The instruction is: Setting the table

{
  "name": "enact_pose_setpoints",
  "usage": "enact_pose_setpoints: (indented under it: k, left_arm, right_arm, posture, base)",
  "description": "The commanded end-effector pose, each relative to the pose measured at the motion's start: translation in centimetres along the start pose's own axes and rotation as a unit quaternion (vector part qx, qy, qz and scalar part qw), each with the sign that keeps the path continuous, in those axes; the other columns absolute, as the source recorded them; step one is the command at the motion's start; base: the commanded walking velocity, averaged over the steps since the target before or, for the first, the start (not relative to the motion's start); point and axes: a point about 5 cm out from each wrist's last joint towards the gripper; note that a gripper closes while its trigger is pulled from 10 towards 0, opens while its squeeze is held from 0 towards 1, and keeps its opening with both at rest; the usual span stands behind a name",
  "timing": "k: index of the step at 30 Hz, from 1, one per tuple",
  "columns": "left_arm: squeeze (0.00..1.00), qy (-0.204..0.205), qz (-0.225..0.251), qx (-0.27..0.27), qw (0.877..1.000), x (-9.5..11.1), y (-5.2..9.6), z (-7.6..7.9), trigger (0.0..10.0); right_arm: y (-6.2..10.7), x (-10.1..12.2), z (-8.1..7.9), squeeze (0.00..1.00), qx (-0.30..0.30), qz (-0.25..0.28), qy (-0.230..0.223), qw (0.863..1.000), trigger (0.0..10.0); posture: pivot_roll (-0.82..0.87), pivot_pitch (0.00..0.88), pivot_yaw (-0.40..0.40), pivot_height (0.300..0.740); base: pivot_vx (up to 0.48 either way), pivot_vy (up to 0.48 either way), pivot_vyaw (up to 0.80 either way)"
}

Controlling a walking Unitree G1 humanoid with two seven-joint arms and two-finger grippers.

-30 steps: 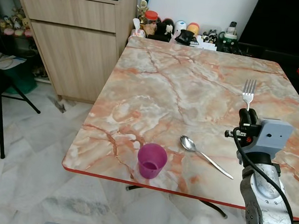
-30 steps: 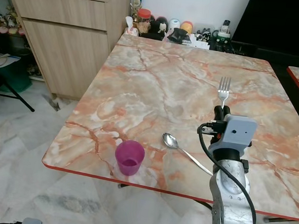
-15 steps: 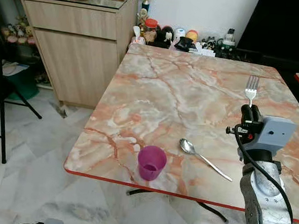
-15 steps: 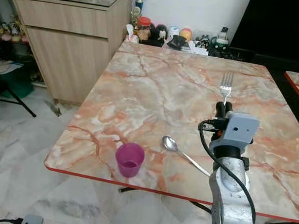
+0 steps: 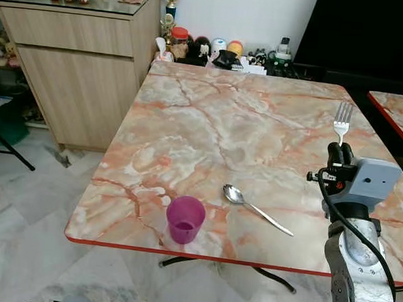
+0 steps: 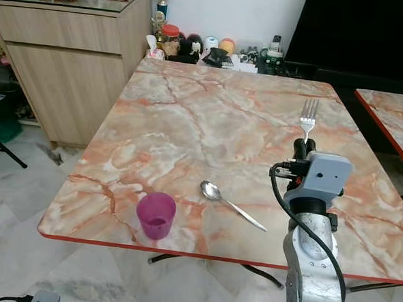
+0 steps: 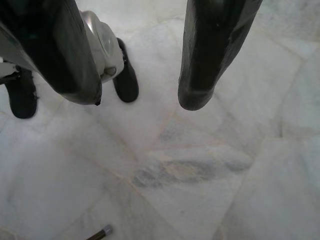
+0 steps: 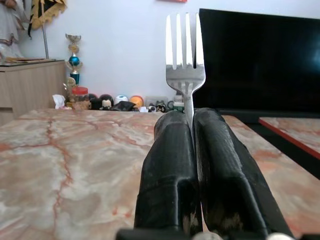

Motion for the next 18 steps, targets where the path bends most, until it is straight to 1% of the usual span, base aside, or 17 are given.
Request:
enact_pose_setpoints:
  k: [1, 7, 14, 18]
  left_arm:
    - [0.00, -0.009, -0.019, -0.004, 1.000, -0.98, 0.24, 0.13, 10.0]
    - [0.00, -0.009, -0.020, -0.004, 1.000, -1.05, 0.25, 0.20, 10.0]
    - [0.00, -0.010, -0.021, -0.004, 1.000, -1.16, 0.29, 0.17, 10.0]
    - [0.00, -0.011, -0.021, -0.003, 1.000, -1.11, 0.28, 0.12, 10.0]
  right_arm:
    - [-0.10, 0.03, 0.10, 0.00, -0.001, 0.003, 0.004, 1.000, 10.0]
    - [-0.38, 0.25, 0.47, 0.00, -0.004, 0.008, 0.007, 1.000, 10.0]
    - [-0.35, 0.14, 0.50, 0.00, -0.008, 0.005, -0.005, 1.000, 10.0]
    - [-0.42, 0.18, 0.34, 0.00, -0.006, 0.007, -0.005, 1.000, 10.0]
  posture:
    - [0.02, 0.088, -0.038, 0.740]
    - [0.03, 0.086, -0.039, 0.740]
    - [0.03, 0.078, -0.039, 0.740]
    - [0.03, 0.078, -0.039, 0.740]
  base:
    - [0.000, -0.289, 0.00]
    - [0.000, -0.294, 0.00]
    - [0.000, -0.314, 0.00]
    - [0.000, -0.315, -0.45]
Point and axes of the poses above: a point about 5 cm out from each wrist's last joint towards the gripper, its own y axis pointing back from the gripper into the wrist, its own x axis along the axis of the wrist's last joint, z = x × y, and after that the axes turned 3 degrees about -y, right-handed
